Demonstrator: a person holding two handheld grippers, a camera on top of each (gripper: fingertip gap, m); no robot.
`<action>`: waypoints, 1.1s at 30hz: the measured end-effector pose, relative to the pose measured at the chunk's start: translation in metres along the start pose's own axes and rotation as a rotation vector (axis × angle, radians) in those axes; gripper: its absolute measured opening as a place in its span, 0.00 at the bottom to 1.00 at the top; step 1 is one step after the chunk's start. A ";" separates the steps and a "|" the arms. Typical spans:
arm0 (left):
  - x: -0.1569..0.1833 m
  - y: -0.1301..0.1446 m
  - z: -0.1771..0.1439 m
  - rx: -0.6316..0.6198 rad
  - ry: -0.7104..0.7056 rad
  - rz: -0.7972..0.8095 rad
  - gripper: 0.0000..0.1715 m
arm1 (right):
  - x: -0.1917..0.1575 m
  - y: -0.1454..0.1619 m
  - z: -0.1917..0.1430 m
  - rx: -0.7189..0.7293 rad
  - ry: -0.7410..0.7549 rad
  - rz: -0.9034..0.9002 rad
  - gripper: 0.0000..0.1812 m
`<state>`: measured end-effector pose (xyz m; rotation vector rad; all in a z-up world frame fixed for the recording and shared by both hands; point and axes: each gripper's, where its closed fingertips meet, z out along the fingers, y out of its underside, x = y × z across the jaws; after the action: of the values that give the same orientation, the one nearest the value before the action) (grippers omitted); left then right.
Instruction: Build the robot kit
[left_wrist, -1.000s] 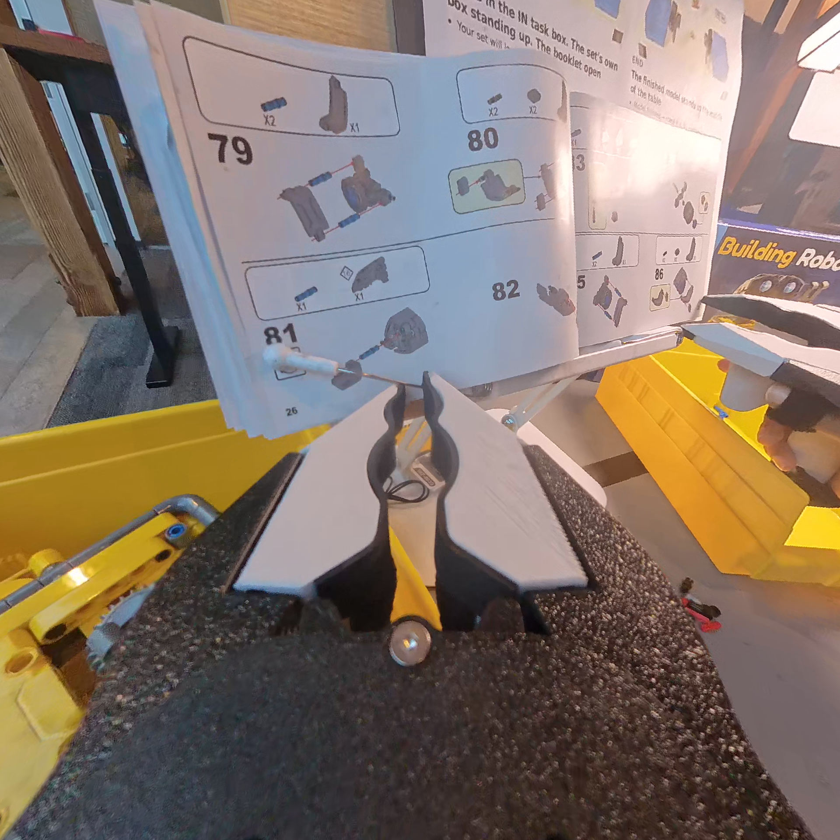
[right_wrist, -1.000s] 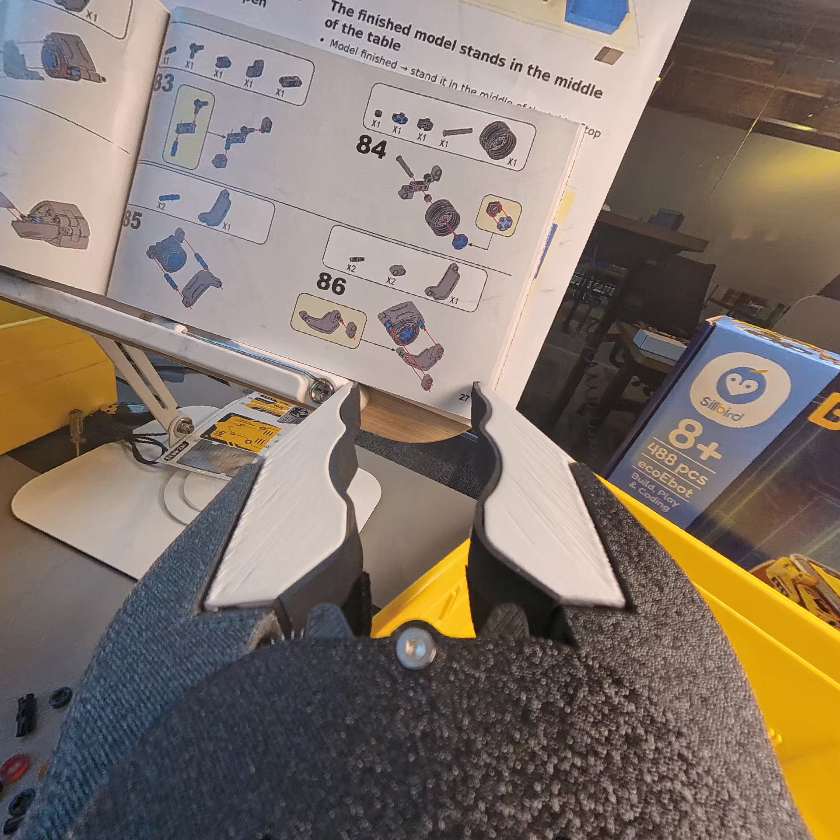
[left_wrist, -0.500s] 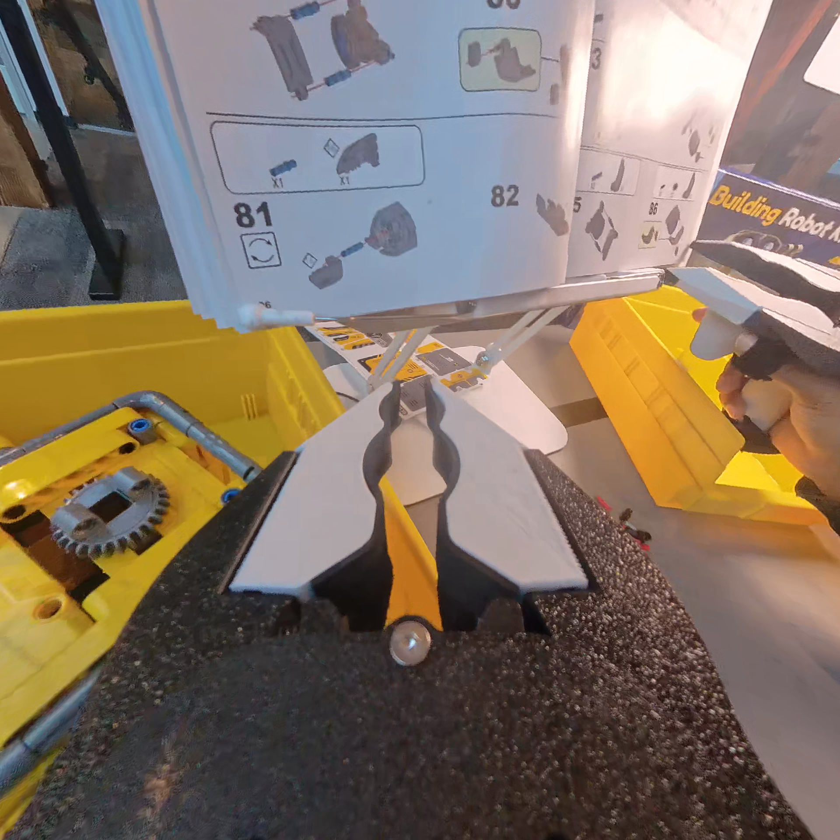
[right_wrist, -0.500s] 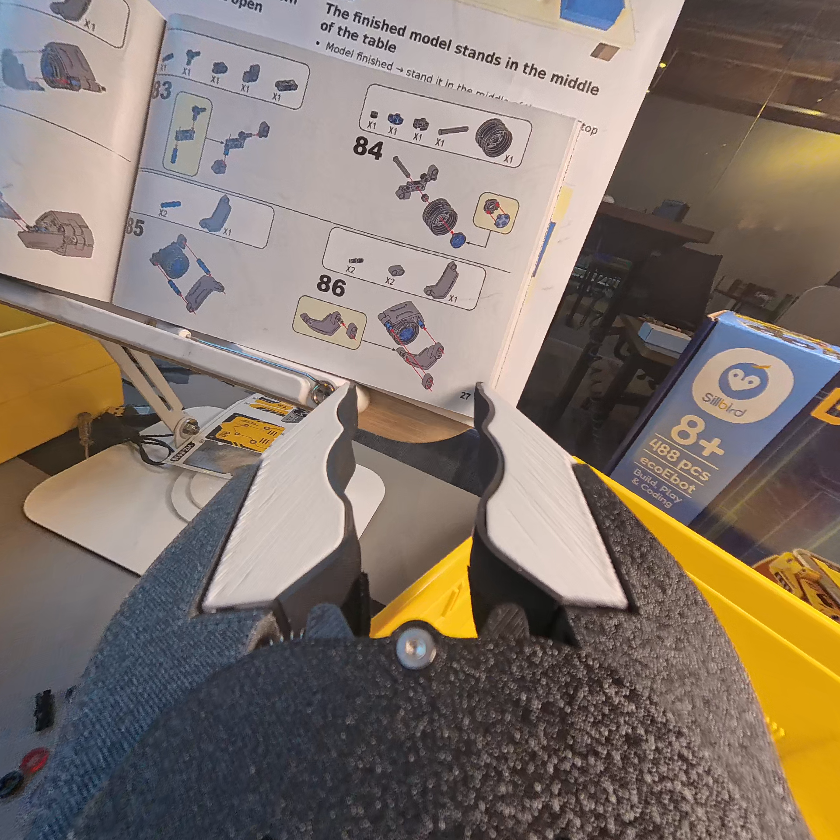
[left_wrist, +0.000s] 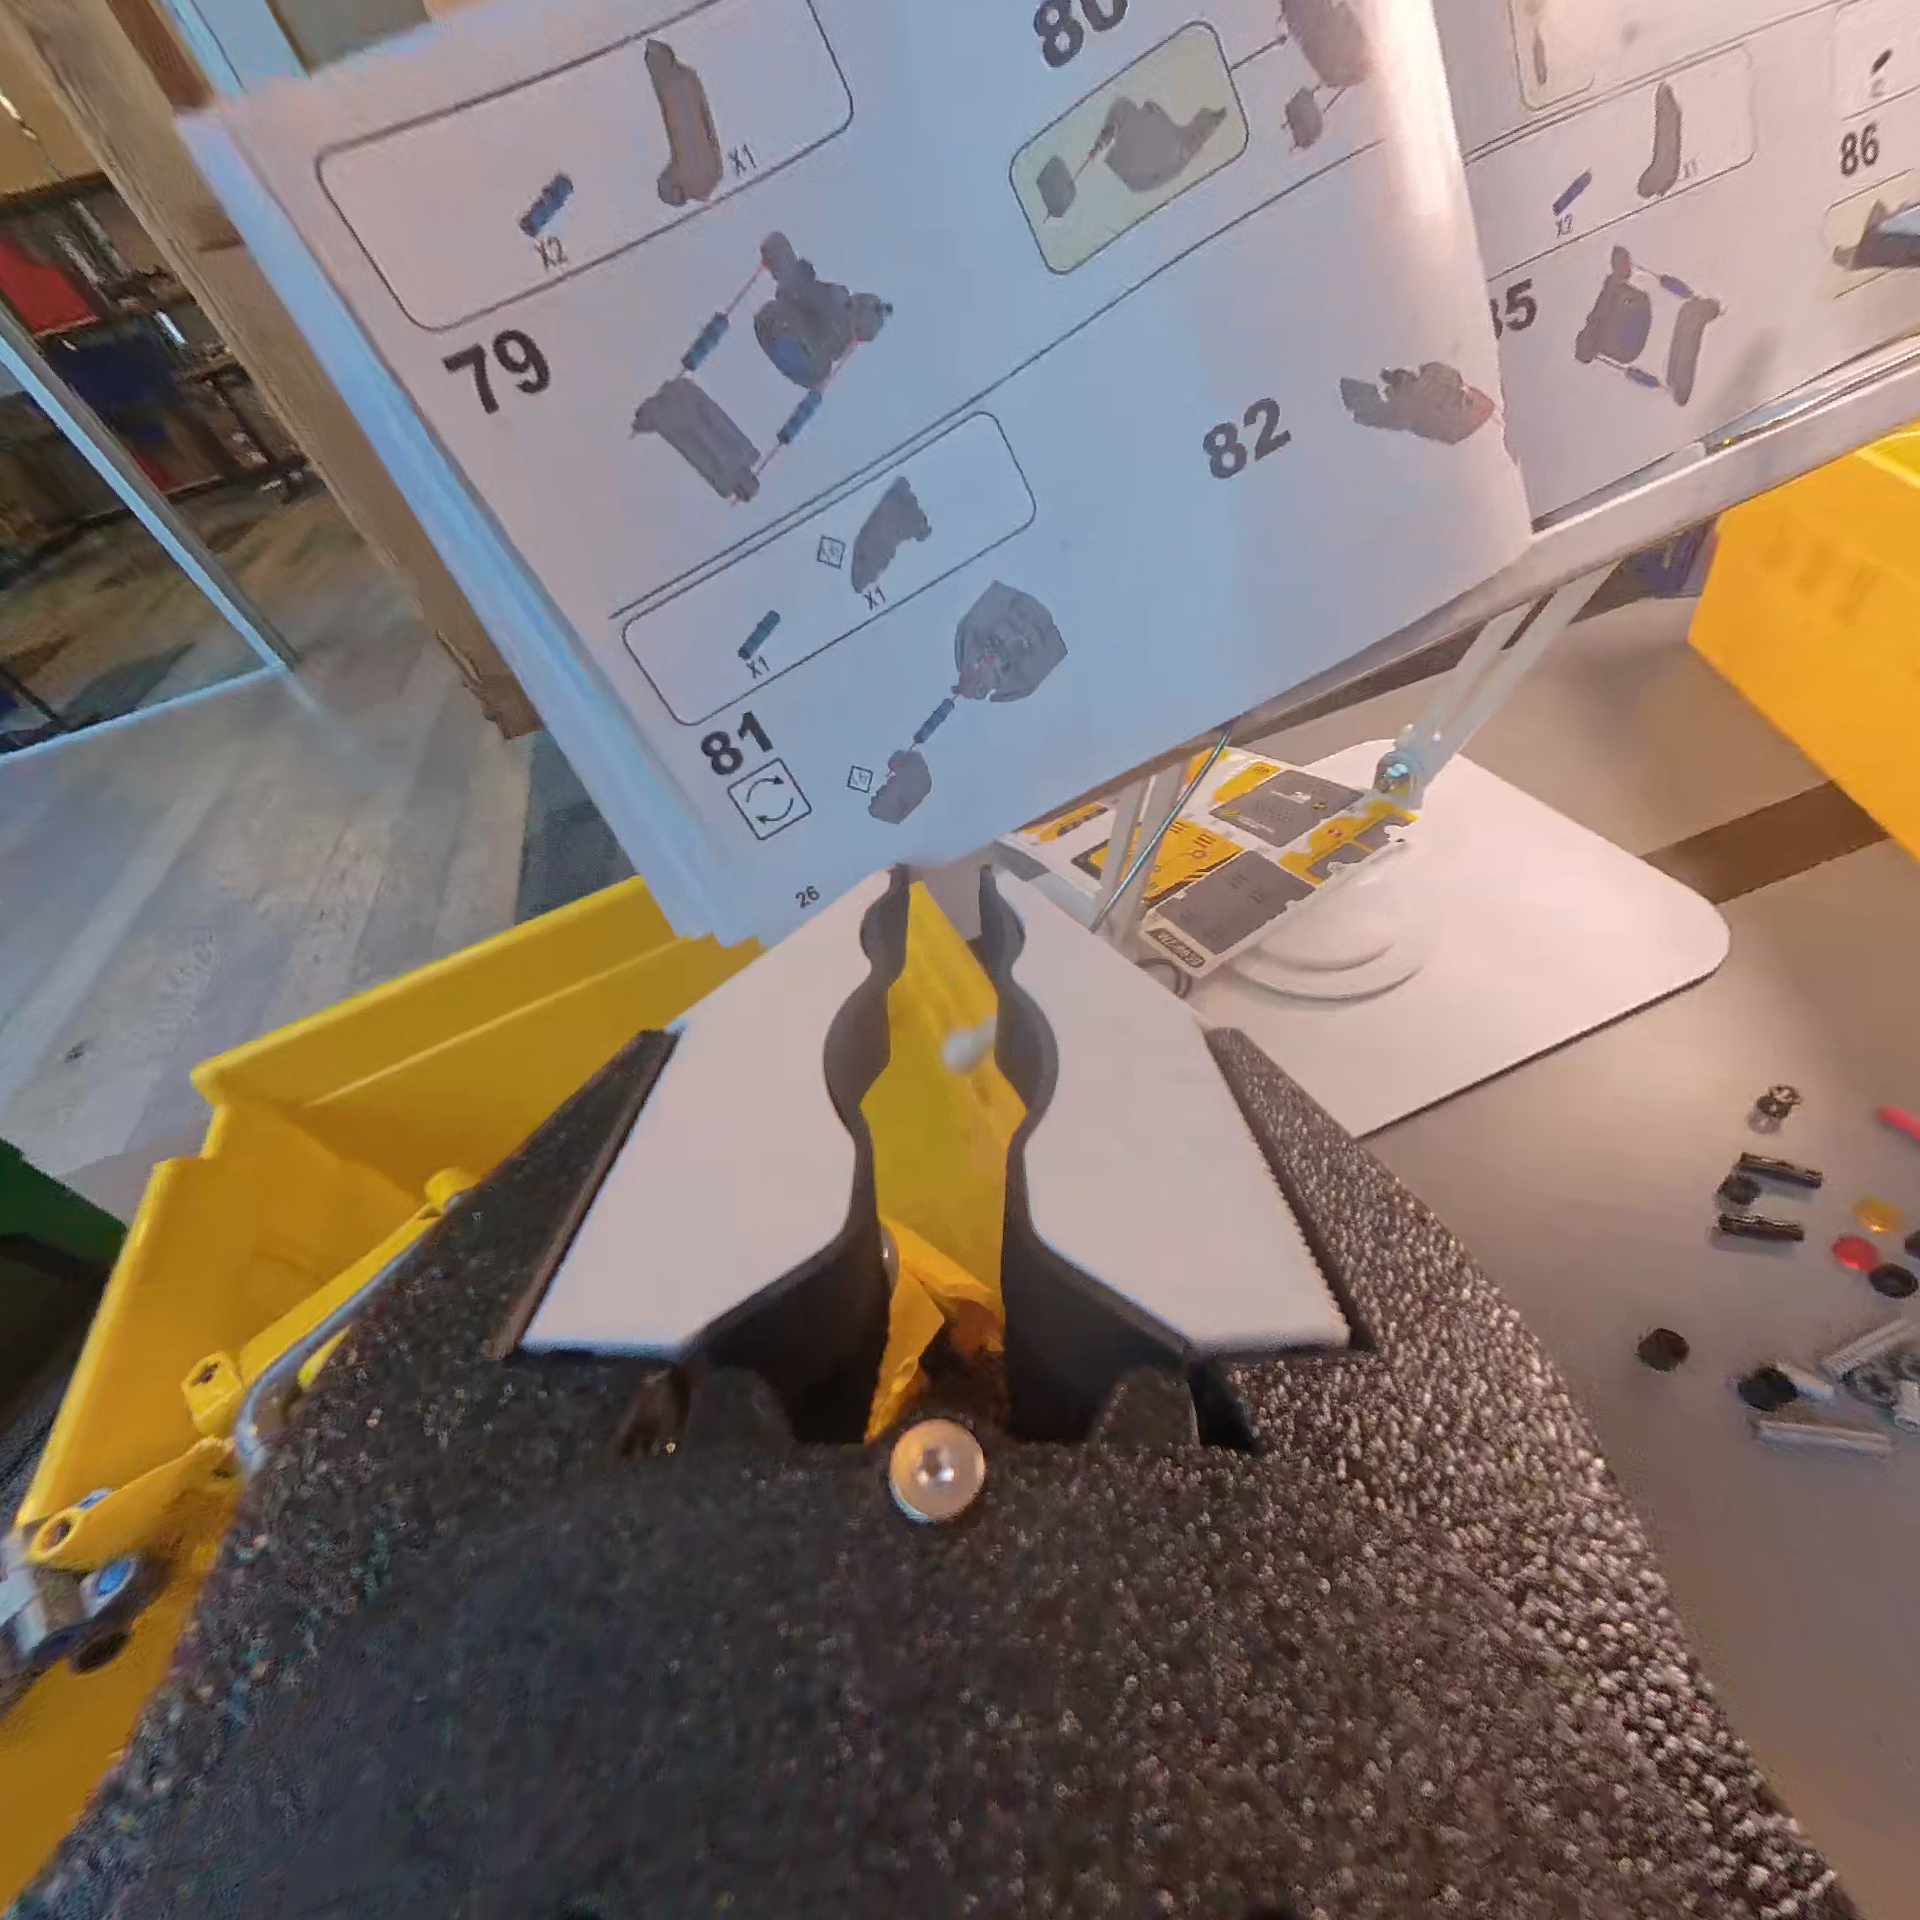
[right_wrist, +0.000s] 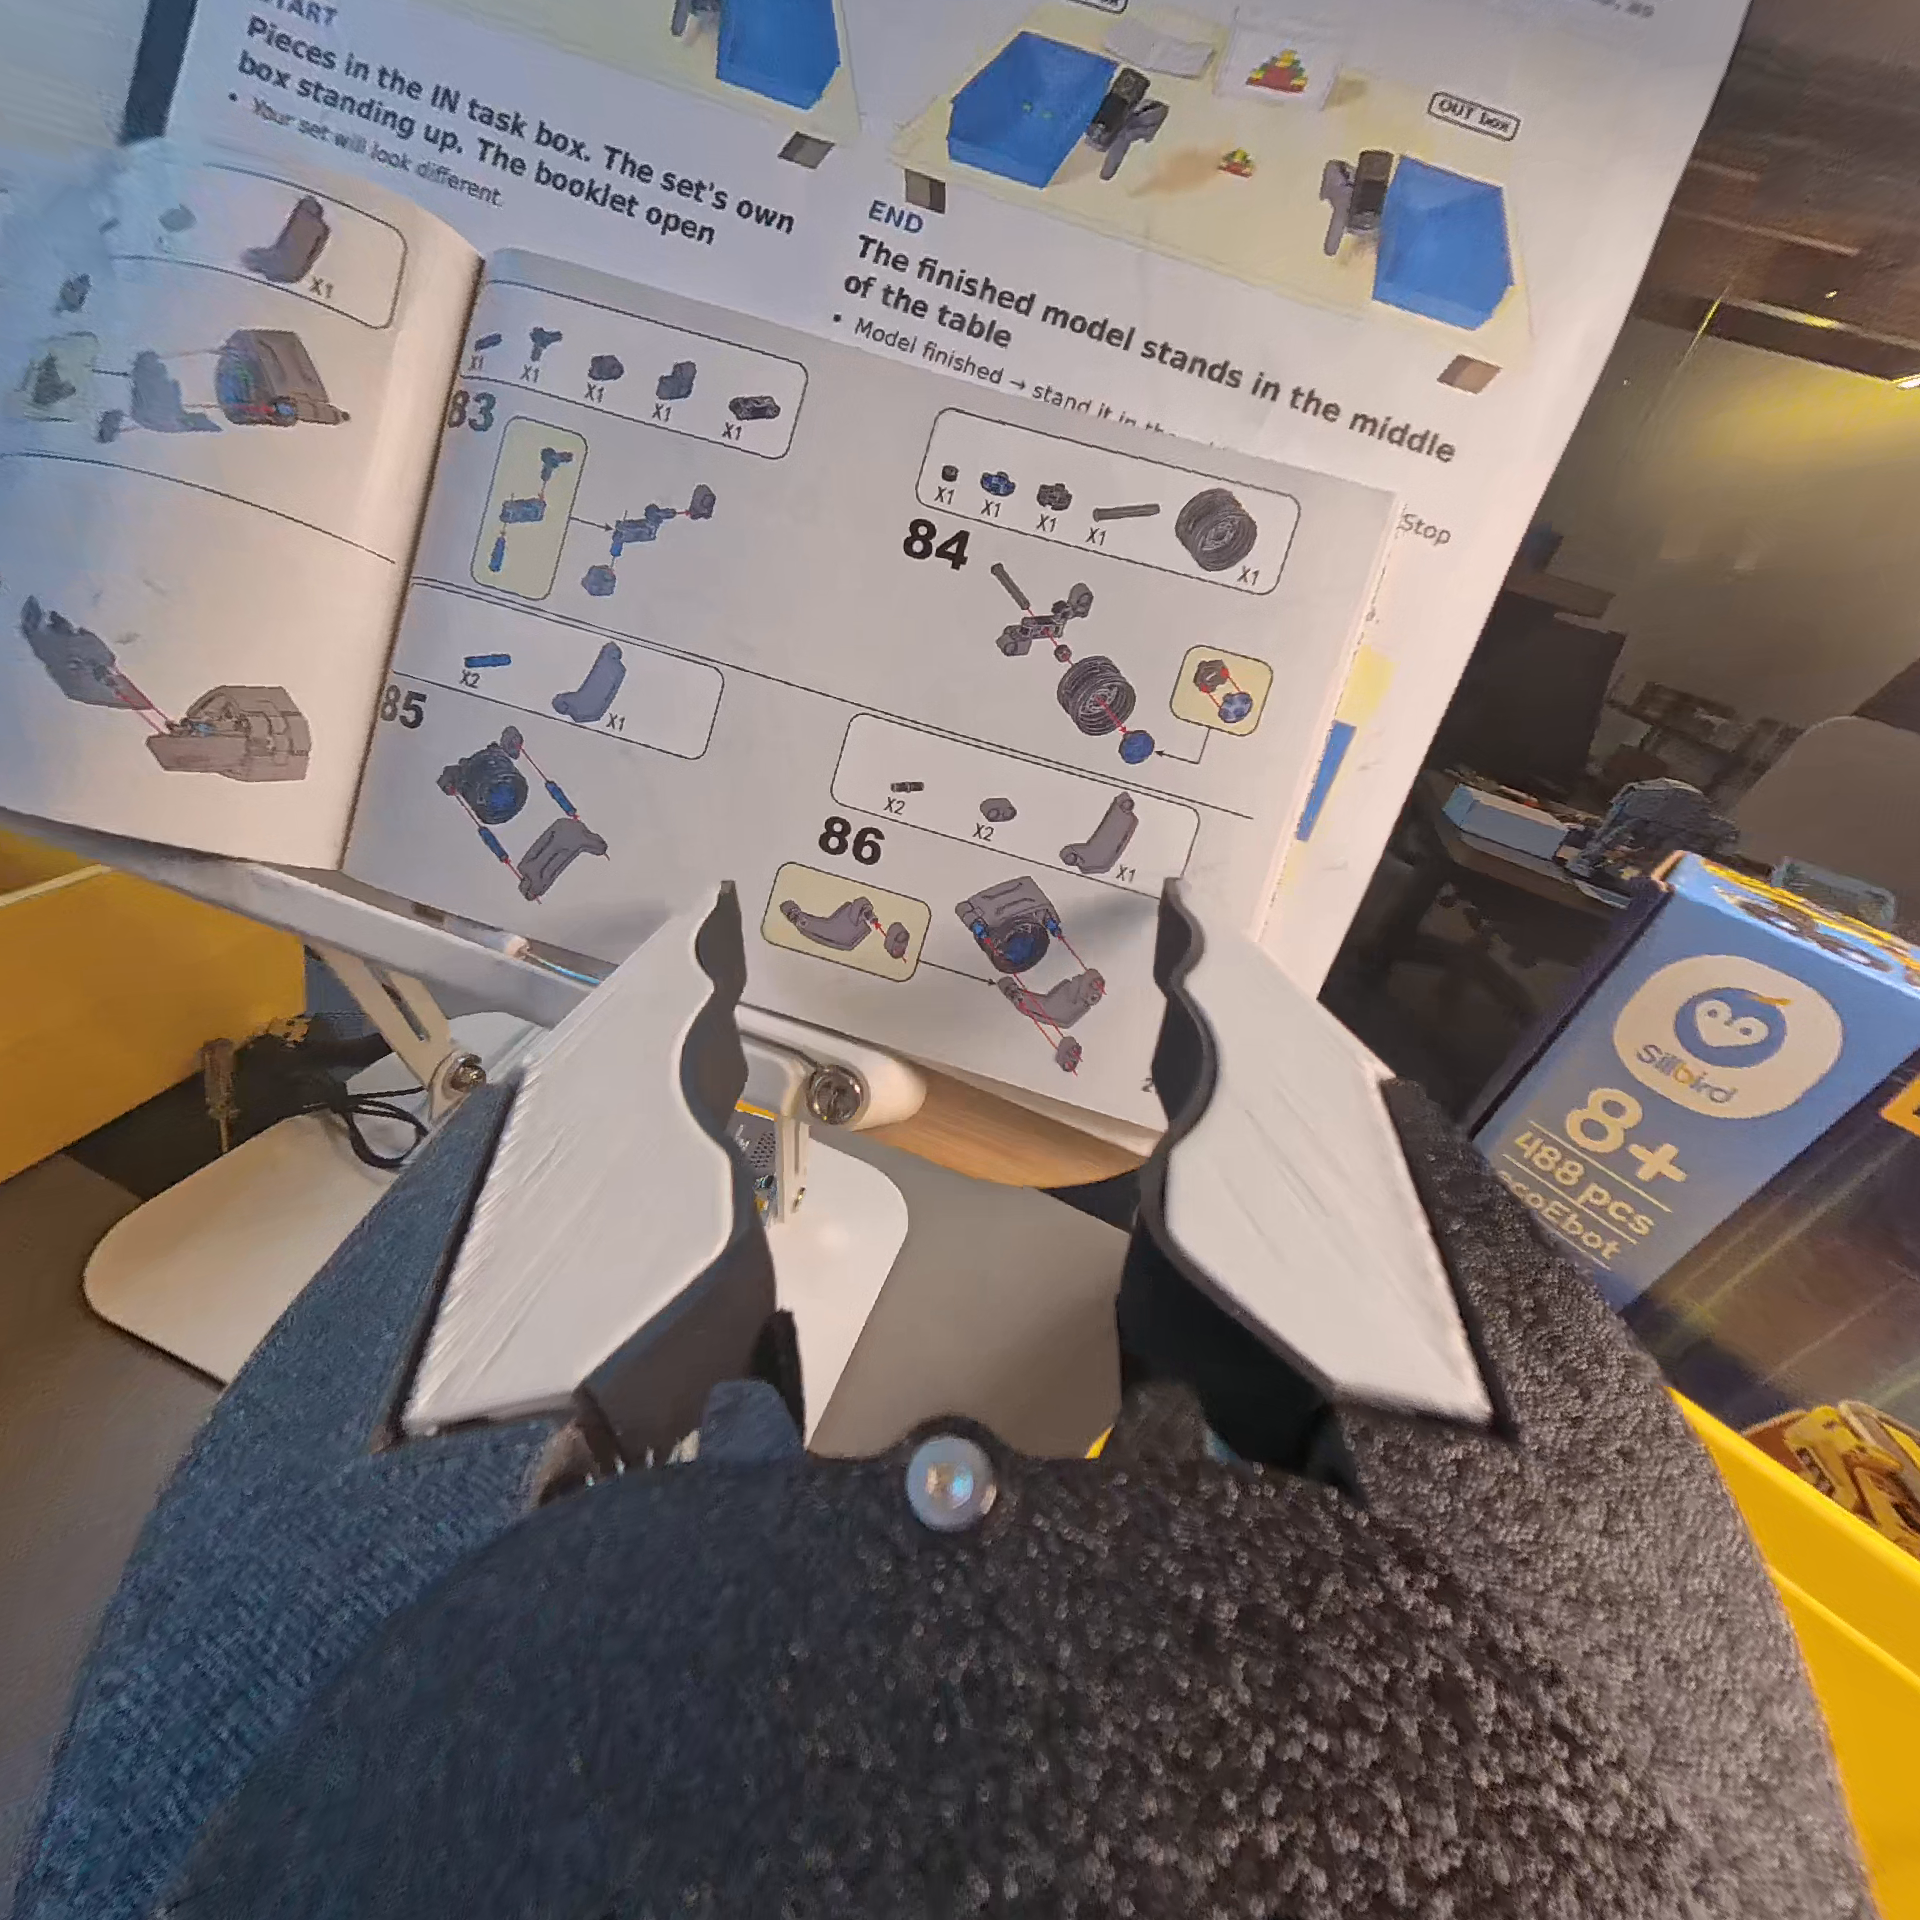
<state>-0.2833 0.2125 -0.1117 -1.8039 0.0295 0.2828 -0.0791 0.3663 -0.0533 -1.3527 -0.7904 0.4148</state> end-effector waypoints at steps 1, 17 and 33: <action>0.000 -0.001 -0.003 -0.004 -0.005 0.008 0.05 | 0.002 -0.001 0.002 -0.001 0.010 -0.010 0.44; -0.012 -0.026 0.010 -0.020 -0.004 0.066 0.07 | -0.005 -0.005 0.019 -0.080 0.058 -0.011 0.63; -0.026 -0.022 0.005 -0.017 -0.047 0.098 0.08 | -0.020 -0.003 0.009 -0.097 -0.034 -0.117 0.17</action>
<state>-0.3055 0.2193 -0.0867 -1.8151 0.0832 0.3960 -0.0992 0.3584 -0.0553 -1.3845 -0.9229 0.3108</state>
